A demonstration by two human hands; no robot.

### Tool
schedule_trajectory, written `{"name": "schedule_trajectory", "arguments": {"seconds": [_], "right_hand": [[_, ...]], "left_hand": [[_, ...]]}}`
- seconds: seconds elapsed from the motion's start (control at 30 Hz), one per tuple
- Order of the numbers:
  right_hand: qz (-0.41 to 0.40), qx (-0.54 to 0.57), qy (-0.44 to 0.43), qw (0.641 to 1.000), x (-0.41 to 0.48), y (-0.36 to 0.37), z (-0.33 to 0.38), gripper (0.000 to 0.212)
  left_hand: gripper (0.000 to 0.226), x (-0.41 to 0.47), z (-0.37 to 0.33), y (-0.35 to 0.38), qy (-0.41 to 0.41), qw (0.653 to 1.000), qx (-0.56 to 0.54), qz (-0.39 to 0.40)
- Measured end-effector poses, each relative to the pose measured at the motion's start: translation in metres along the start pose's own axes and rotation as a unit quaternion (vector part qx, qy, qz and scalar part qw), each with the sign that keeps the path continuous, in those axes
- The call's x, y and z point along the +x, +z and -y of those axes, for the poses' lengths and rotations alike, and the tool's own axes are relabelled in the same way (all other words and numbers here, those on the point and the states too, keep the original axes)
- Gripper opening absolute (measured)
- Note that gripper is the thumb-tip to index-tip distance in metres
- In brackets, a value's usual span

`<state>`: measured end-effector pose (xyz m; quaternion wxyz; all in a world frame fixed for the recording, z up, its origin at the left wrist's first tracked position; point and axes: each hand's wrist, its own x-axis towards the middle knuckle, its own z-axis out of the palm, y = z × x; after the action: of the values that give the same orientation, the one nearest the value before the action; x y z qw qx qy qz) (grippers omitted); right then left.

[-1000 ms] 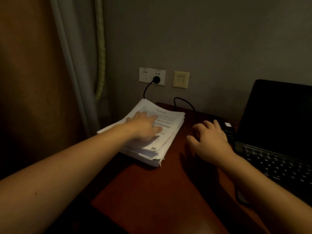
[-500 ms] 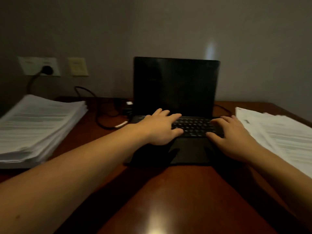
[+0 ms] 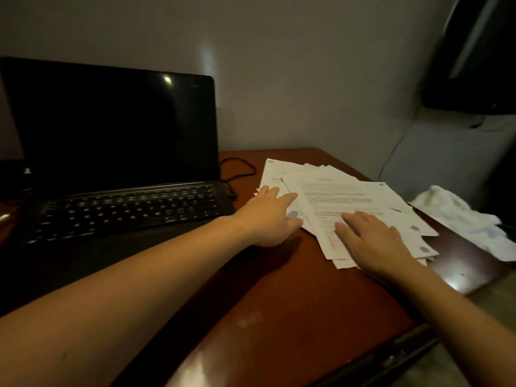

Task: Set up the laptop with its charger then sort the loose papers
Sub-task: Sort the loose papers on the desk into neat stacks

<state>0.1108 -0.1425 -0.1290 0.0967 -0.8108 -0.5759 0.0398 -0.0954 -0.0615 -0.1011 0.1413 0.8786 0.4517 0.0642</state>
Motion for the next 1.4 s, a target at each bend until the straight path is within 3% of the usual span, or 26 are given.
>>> {"name": "schedule_trajectory", "arguments": {"seconds": [0.17, 0.33, 0.53, 0.7, 0.8, 0.87, 0.93, 1.0, 1.03, 1.07, 1.2, 1.3, 1.4], "right_hand": [[-0.008, -0.026, 0.037, 0.999, 0.005, 0.005, 0.006, 0.062], [-0.007, -0.092, 0.024, 0.995, 0.016, -0.004, 0.011, 0.061], [-0.010, -0.014, 0.050, 0.999, 0.020, 0.009, -0.002, 0.065], [-0.010, -0.017, 0.057, 0.998, 0.026, 0.013, -0.002, 0.069], [-0.013, -0.022, 0.057, 0.998, 0.026, 0.014, -0.003, 0.068], [-0.013, -0.022, 0.056, 0.998, 0.025, 0.013, -0.003, 0.068], [-0.010, -0.019, 0.056, 0.998, 0.025, 0.013, -0.003, 0.068], [-0.008, -0.011, 0.055, 0.998, 0.024, 0.012, -0.003, 0.068], [-0.009, -0.010, 0.055, 0.998, 0.024, 0.012, -0.003, 0.068], [-0.009, -0.010, 0.055, 0.998, 0.024, 0.012, -0.004, 0.067], [-0.019, 0.000, 0.045, 0.999, 0.026, 0.012, -0.006, 0.061], [-0.097, 0.085, 0.042, 0.991, 0.022, 0.008, -0.007, 0.055], [-0.165, 0.204, 0.054, 0.963, 0.012, 0.001, -0.008, 0.051]], "left_hand": [[0.060, 0.042, -0.012, 0.016, -0.038, 0.999, 0.019, 0.028], [0.070, 0.071, -0.014, 0.029, -0.130, 0.990, 0.038, -0.024], [0.069, 0.097, -0.009, 0.024, -0.142, 0.989, 0.032, -0.022], [0.055, 0.110, -0.002, 0.010, -0.162, 0.977, 0.045, -0.129], [0.052, 0.116, 0.004, 0.003, -0.125, 0.967, -0.066, -0.210], [0.057, 0.117, 0.007, -0.002, -0.099, 0.936, -0.228, -0.248], [0.069, 0.114, 0.005, -0.006, -0.129, 0.850, -0.435, -0.268], [0.068, 0.104, -0.002, -0.007, -0.182, 0.732, -0.616, -0.226], [0.056, 0.100, -0.005, -0.007, -0.191, 0.693, -0.670, -0.182], [0.042, 0.095, -0.009, -0.005, -0.194, 0.683, -0.692, -0.133], [0.024, 0.076, -0.030, 0.006, -0.151, 0.735, -0.658, 0.065], [0.031, 0.074, -0.045, 0.019, -0.130, 0.763, -0.630, 0.060], [0.037, 0.070, -0.046, 0.023, -0.118, 0.767, -0.631, 0.011]]}}
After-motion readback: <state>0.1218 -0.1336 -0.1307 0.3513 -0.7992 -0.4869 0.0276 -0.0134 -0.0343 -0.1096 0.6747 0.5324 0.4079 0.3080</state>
